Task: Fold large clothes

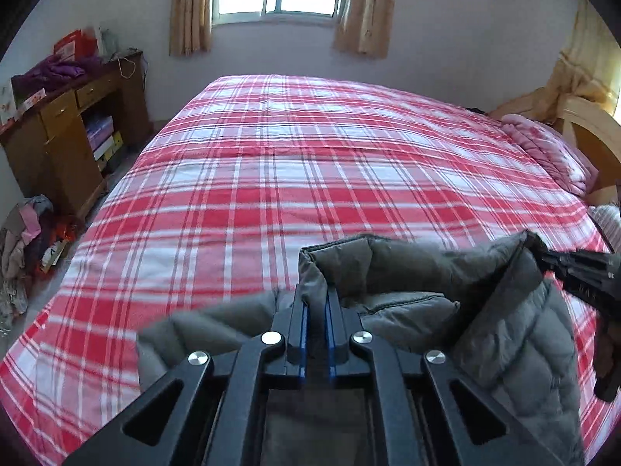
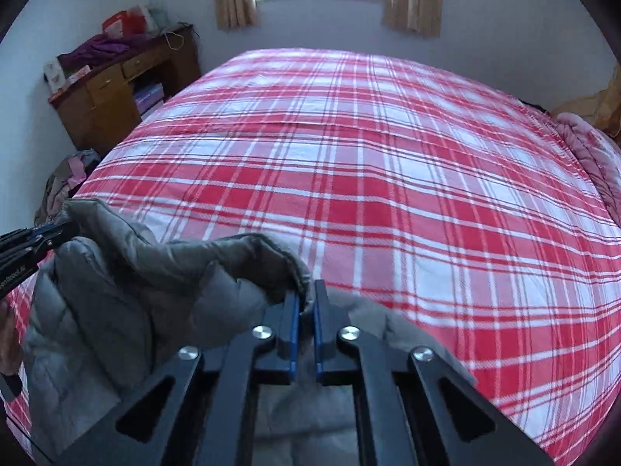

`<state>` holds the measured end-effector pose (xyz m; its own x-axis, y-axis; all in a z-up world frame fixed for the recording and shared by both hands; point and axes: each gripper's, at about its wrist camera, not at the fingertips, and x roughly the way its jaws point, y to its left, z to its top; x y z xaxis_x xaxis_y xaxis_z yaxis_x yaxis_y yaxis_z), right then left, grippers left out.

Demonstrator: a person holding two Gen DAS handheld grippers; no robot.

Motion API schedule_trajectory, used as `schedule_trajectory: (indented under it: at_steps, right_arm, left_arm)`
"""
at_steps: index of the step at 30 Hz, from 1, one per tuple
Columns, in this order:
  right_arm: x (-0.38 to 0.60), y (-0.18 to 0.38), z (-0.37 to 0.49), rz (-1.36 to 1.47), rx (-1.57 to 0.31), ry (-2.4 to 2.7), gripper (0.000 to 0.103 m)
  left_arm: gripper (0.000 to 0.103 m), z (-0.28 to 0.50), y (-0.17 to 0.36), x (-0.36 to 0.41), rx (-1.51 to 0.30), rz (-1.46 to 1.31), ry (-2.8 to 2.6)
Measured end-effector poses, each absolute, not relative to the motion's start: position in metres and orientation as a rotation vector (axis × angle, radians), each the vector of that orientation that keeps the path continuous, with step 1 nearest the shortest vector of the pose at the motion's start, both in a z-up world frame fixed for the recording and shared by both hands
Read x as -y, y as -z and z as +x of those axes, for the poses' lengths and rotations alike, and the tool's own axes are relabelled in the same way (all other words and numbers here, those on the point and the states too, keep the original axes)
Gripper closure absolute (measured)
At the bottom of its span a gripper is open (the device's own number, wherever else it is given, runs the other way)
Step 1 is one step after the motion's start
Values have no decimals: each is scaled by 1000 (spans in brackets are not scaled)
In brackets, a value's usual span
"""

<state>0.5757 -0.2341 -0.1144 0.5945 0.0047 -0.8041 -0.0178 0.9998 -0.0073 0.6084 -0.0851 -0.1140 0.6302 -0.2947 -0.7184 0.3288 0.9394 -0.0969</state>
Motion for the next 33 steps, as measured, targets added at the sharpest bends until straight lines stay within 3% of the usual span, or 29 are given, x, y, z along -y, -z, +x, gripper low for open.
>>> schedule_trajectory:
  at_steps: [8,18,21,22,23,25,29,33]
  right_arm:
    - [237,139,537,-29,-903,-1,98]
    - [233,176,524,-104,-949,12,98]
    - [237,169,523,-91,-940,17,96]
    - [239,167,522,-82,-939,9,87]
    - [242,162,520,-77,-944,5,81]
    - [248,155,513,-84,-944,8,55]
    - [259,136,495,-114,-928,11,53]
    - [264,101,492,-42,-847,13,54]
  left_arm:
    - [97,577,168,89,-836,133,321]
    - [95,567,172,92,-812,229,266]
    - [81,556,153,88,-782,250,247]
    - [58,552,146,86,-765,252,241]
    - [27,545,135,81,-736,256,228]
    - [10,534,117,71,-657,249,204]
    - [9,535,86,60,-575,243,157]
    - [9,571,85,79,-603,255,36]
